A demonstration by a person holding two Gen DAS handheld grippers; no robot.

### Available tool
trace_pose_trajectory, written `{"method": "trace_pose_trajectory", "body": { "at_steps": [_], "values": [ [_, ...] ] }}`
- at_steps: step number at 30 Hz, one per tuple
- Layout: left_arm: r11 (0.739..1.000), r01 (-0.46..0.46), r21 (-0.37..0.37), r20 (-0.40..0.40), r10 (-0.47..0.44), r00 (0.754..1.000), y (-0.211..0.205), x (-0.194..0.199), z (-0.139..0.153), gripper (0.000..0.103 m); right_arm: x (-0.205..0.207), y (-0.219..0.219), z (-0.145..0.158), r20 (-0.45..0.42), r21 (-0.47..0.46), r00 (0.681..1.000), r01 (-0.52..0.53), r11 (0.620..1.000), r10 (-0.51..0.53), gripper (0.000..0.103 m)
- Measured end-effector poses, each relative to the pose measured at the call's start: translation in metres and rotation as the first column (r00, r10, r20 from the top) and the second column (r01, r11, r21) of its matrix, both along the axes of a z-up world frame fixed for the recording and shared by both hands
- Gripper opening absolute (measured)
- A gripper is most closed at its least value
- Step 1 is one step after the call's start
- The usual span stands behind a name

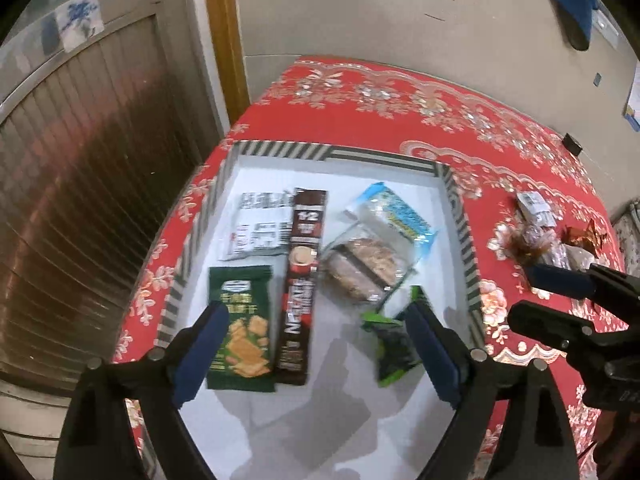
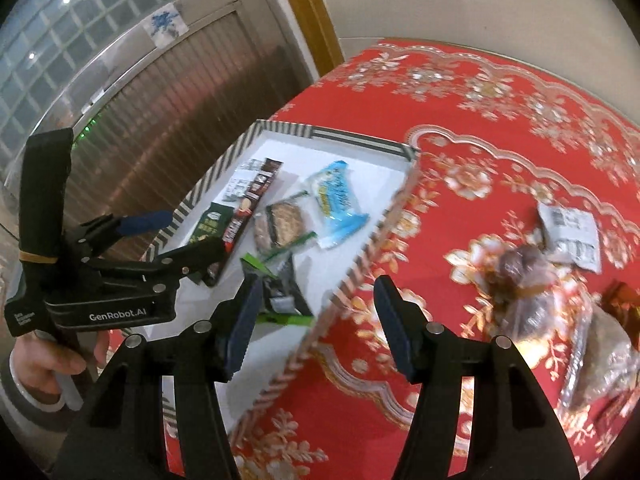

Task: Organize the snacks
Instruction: 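Move both tools back over the remaining snacks on the tablecloth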

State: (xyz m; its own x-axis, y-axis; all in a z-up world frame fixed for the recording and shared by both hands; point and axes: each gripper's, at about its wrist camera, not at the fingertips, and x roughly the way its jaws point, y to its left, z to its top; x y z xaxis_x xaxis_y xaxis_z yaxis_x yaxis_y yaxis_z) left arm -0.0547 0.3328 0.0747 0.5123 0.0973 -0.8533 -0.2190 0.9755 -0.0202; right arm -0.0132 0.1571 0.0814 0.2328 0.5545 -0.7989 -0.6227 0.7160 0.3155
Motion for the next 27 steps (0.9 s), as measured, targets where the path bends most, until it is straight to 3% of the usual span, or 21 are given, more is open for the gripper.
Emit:
{"method": "trace_pose_trajectory", "body": {
  "at_steps": [13,27],
  "values": [
    [0.997,0.082,-0.002,-0.003,-0.082,0.997,-0.057,0.018,0.002,0.092,0.0,-0.079,-0.001,0.006,-0.025,0.992,0.124,0.992,-0.124,0.058],
    [0.986,0.167,-0.004,-0.021,-0.167,0.986,-0.121,0.042,-0.001,0.092,0.001,-0.162,-0.008,-0.01,-0.046,0.963,0.269,0.962,-0.27,0.058]
  ]
}}
